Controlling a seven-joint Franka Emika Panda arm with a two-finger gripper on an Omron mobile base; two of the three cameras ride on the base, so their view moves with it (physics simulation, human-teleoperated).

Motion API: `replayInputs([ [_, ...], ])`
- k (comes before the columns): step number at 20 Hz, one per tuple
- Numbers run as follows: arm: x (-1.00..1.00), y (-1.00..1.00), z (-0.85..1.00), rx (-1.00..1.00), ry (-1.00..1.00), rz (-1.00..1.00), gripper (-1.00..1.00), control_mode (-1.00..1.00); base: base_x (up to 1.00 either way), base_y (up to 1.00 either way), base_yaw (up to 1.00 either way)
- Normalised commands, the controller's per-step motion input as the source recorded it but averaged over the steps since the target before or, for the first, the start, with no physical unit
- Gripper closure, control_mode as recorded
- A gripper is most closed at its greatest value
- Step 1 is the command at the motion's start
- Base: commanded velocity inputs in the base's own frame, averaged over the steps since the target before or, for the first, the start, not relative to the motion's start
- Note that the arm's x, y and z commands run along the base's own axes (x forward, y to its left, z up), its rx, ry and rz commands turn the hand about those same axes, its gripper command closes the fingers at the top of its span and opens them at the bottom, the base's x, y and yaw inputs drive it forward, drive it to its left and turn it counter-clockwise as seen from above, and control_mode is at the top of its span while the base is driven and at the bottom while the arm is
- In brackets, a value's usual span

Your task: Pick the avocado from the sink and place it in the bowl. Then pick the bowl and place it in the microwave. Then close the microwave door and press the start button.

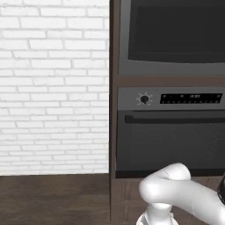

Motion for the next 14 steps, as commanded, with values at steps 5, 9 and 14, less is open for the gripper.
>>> replayInputs([
  [5,0.59,-0.18,-0.03,0.06,0.0,0.09,-1.0,-1.0,0.0,0.0,0.0],
  [9,0.36,-0.42,0.0,0.06,-0.01,0.01,-1.0,-1.0,0.0,0.0,0.0],
  [14,0.36,-0.36,0.0,0.05,0.0,0.0,-1.0,-1.0,0.0,0.0,0.0],
])
